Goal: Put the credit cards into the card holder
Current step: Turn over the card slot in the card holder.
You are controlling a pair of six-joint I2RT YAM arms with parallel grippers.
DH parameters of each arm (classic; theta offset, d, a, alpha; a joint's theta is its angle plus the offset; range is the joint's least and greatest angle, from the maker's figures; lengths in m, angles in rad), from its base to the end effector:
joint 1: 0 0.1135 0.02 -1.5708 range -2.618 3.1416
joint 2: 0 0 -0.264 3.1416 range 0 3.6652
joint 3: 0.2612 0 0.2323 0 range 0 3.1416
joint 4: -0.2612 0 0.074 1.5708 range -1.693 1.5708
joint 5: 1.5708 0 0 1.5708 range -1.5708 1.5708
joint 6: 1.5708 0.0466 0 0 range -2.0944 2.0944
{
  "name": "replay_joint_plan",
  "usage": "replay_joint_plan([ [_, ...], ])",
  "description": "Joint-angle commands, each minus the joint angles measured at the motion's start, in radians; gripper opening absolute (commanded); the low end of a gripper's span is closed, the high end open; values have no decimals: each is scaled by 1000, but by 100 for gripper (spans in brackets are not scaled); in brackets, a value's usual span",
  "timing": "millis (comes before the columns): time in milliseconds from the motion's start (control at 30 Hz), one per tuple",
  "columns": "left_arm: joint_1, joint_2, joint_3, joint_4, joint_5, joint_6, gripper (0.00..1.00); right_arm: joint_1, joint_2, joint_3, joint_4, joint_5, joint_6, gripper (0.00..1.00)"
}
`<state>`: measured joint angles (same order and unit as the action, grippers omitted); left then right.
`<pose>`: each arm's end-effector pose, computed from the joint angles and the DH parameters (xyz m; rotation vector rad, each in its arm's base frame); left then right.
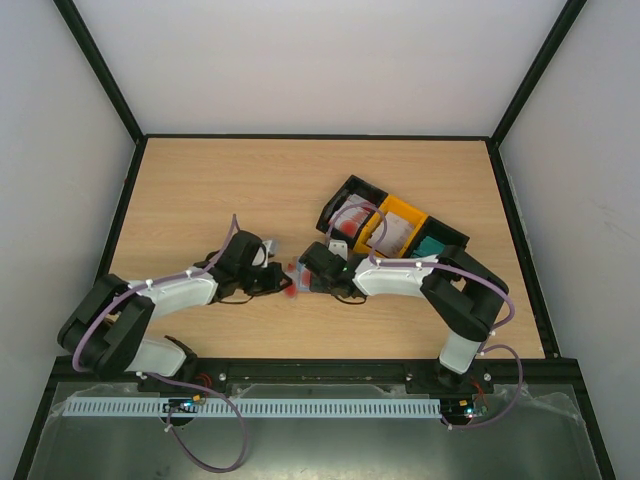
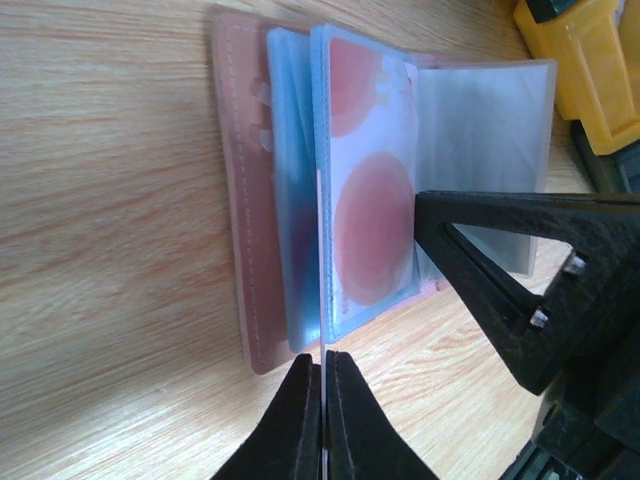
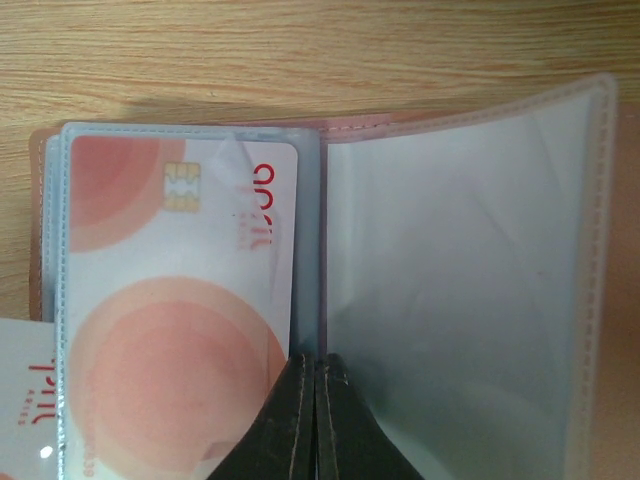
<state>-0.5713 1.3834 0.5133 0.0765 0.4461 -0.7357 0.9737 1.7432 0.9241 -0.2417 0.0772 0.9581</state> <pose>0.1933 -0.1482 0.1573 0.0268 2.5767 -1.1008 0.1836 0.2636 0.1455 0.0062 2.7414 0.5276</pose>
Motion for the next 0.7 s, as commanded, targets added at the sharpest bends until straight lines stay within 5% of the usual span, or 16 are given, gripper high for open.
replay_joint_plan([
  [0, -9, -25, -10, 26, 66, 24, 3, -5, -1, -34, 20, -9, 15, 3],
  [667, -68, 46, 91, 72, 155, 66, 3, -7, -294, -169, 118, 138, 65, 40],
])
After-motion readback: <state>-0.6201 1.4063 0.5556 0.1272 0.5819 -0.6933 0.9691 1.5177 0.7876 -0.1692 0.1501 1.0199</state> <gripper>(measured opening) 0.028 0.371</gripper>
